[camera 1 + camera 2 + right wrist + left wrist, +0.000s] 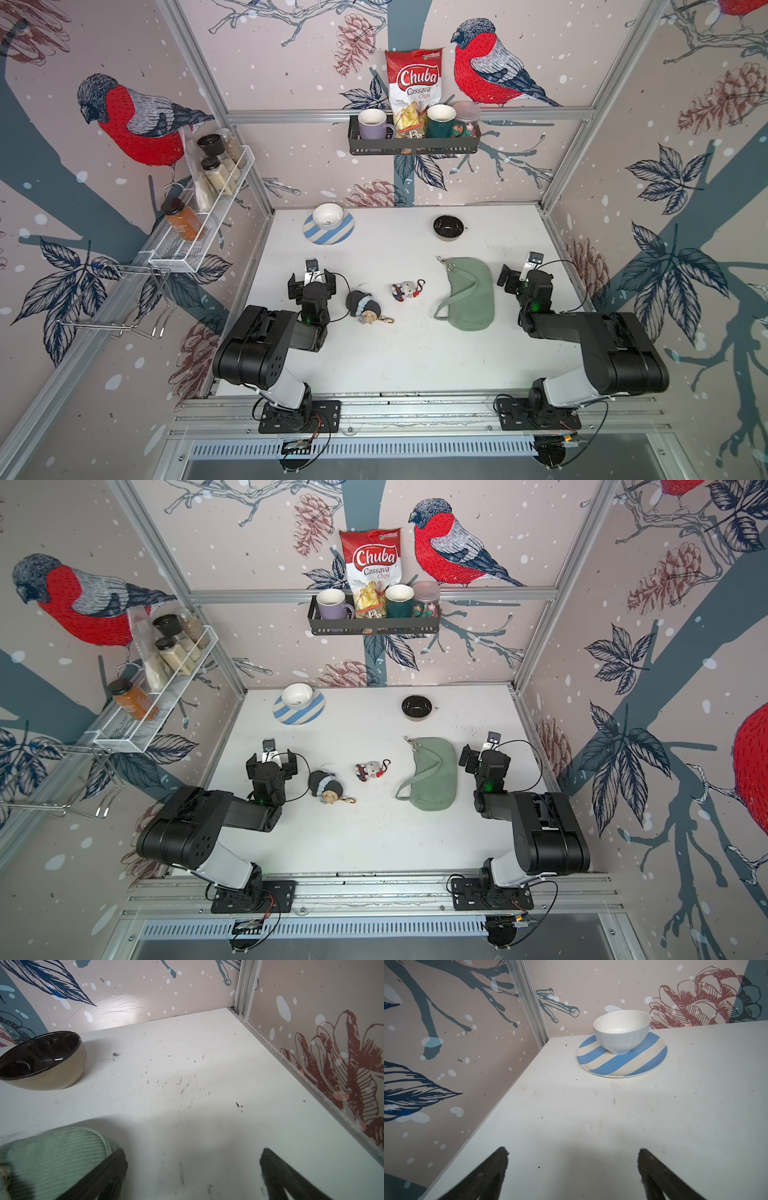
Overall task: Remove the decoration from the bag
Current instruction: Reset both arms
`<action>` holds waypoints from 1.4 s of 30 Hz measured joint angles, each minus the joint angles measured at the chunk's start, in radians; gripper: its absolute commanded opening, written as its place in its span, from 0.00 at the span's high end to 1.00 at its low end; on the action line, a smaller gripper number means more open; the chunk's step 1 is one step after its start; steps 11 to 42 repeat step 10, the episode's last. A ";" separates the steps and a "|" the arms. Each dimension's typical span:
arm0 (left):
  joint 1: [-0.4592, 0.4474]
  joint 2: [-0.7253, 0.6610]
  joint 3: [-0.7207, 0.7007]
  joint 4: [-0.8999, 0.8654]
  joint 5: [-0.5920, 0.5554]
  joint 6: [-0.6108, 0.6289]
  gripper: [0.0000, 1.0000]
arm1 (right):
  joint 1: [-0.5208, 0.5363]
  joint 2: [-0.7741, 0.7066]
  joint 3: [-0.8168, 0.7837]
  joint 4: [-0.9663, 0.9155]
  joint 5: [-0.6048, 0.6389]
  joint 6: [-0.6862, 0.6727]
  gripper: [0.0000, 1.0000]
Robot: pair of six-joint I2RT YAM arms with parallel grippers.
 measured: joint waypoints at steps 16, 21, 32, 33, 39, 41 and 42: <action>0.000 0.000 0.000 -0.014 0.000 0.000 0.04 | 0.000 0.002 0.000 0.001 0.000 -0.010 0.00; 0.000 0.000 0.000 -0.014 0.000 0.000 0.04 | 0.000 0.002 0.000 0.001 0.000 -0.010 0.00; 0.000 0.000 0.000 -0.014 0.000 0.000 0.04 | 0.000 0.002 0.000 0.001 0.000 -0.010 0.00; 0.000 0.000 0.000 -0.014 0.000 0.000 0.04 | 0.000 0.002 0.000 0.001 0.000 -0.010 0.00; 0.000 0.000 0.000 -0.014 0.000 0.000 0.04 | 0.000 0.002 0.000 0.001 0.000 -0.010 0.00; 0.000 0.000 0.000 -0.014 0.000 0.000 0.04 | 0.000 0.002 0.000 0.001 0.000 -0.010 0.00; 0.000 0.000 0.000 -0.014 0.000 0.000 0.04 | 0.000 0.002 0.000 0.001 0.000 -0.010 0.00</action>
